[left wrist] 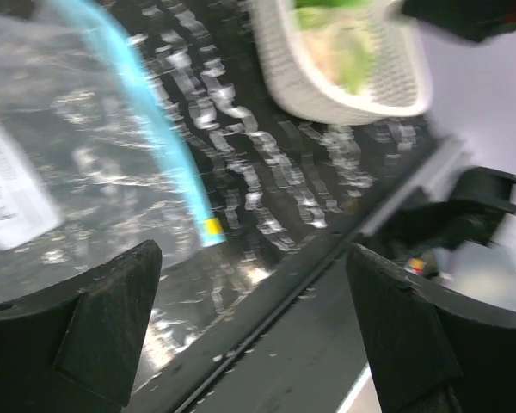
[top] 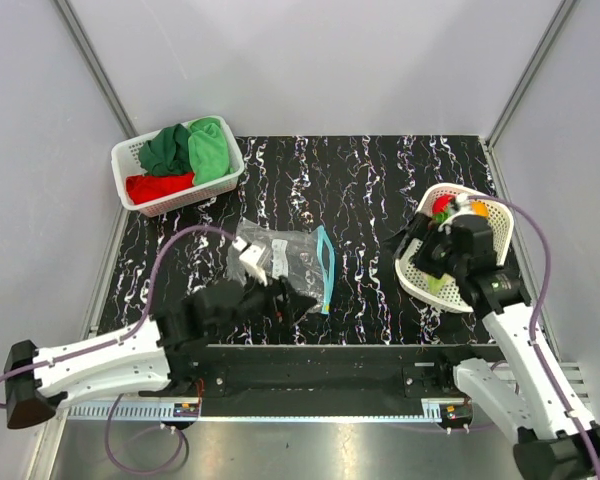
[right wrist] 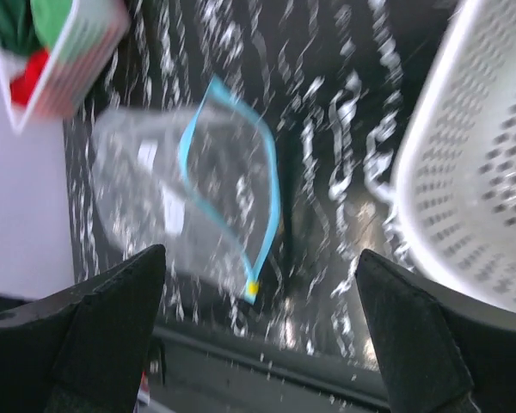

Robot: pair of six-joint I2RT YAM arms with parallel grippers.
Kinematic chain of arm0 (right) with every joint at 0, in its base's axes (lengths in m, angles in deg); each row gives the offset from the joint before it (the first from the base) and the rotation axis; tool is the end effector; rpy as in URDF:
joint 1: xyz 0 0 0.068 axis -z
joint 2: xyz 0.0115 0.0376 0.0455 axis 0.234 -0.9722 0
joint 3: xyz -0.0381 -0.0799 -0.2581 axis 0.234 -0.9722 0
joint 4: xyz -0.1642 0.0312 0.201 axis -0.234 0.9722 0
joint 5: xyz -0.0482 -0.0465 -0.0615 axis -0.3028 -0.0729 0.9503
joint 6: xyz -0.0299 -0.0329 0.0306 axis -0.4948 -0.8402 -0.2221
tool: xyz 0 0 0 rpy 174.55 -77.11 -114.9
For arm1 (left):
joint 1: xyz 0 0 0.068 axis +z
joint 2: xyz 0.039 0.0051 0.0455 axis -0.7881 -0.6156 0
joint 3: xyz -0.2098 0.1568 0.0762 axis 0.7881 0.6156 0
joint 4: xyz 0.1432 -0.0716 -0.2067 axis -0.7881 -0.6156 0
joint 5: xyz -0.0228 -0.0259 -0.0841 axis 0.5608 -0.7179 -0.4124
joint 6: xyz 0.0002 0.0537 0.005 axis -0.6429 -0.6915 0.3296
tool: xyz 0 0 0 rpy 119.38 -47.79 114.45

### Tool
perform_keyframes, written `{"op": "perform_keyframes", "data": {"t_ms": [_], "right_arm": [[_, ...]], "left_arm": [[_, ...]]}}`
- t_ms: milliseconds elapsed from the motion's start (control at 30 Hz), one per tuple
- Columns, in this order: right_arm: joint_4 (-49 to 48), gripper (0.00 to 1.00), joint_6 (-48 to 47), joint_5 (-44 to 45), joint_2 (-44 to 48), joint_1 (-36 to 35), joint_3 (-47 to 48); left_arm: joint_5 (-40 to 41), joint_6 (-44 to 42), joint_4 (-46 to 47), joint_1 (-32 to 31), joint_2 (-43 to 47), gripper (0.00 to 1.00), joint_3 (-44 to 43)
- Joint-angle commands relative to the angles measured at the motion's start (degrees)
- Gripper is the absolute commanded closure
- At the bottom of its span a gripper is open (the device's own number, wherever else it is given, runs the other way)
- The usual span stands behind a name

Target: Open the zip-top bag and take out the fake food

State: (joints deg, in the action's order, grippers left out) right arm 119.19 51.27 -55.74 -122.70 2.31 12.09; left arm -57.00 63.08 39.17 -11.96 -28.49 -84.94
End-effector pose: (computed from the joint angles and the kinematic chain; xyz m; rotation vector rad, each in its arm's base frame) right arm 0.1629 0.0393 0.3144 0.3730 2.1619 0.6968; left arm 0.0897 -0.1671 0.2723 0.3195 1.9953 -0.9848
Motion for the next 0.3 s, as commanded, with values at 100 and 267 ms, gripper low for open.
{"op": "perform_keyframes", "data": {"t_ms": [100, 267], "right_arm": [[1.3, 0.0, 3.2, -2.6, 10.9, -10.7, -4.6], [-6.1, 0.0, 6.1, -9.7, 22.7, -10.7, -5.9]], "left_arm": [[-6.4, 1.8, 31.7, -4.7, 18.7, 0.05, 16.2], [-15.5, 4.3, 40.1, -4.7, 31.2, 0.02, 20.1]]}}
